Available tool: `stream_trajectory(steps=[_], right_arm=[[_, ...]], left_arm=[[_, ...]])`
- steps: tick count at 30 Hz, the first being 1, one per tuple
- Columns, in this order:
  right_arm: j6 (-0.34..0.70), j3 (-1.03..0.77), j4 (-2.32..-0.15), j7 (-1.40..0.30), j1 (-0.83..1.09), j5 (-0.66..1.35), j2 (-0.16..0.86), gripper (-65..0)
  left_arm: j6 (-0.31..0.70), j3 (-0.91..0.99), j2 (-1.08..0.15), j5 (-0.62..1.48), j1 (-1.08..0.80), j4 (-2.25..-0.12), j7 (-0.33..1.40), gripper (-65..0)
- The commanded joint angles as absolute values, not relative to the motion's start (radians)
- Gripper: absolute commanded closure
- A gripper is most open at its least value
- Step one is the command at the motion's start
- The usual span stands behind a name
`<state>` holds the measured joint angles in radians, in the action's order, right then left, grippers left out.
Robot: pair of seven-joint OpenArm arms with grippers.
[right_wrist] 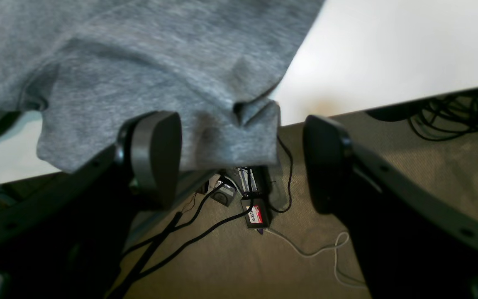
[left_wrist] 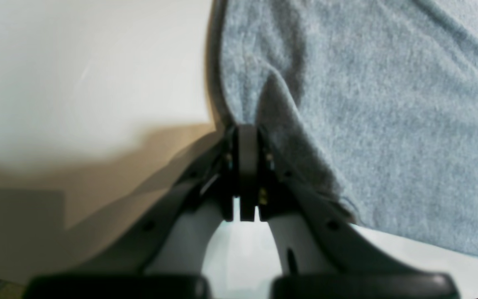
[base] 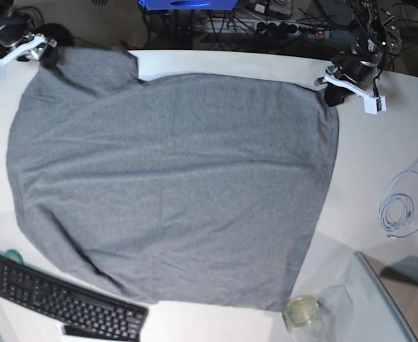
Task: Layout the t-shirt on the table in an organized manner, then fold the t-shirt properly
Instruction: 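Pull the pinched corners apart with both grippers to stretch the shirt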
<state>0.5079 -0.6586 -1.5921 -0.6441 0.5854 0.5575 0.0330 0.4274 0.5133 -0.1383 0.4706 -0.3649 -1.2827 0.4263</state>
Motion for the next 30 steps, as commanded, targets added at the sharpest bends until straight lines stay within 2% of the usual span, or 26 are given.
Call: stream_trajectory(steps=[1,6,12,21,25,30], right_arm=[[0.516,-0.662,-1.606,-0.627,0.593,0.568,0.044,-43.1],[0.515,-0.667,-1.567,-0.622,0.561,0.559,0.064,-43.2],[0.519,-0.662,-1.508,-0.622,0.521,0.437,0.085,-43.2],[0.595,-0.661,-1.526,-0.628,0.504,0.440,0.079,-41.4],[0.668,-0.661,-1.541,-0.630,0.512,0.437,0.061,-30.2],[0.679,-0.662,-1.544,-0.690,0.501,0.440,0.061,-7.4]], left_arm=[[0.420,0.513,-0.150,0.446,-0.372,-1.287,0.456,0.0],[0.420,0.513,-0.150,0.446,-0.372,-1.287,0.458,0.0],[0.420,0.513,-0.151,0.446,-0.372,-1.287,0.455,0.0],[0.420,0.513,-0.151,0.446,-0.372,-1.287,0.456,0.0],[0.420,0.518,-0.151,0.446,-0.372,-1.287,0.456,0.0],[0.420,0.516,-0.151,0.446,-0.372,-1.287,0.458,0.0]])
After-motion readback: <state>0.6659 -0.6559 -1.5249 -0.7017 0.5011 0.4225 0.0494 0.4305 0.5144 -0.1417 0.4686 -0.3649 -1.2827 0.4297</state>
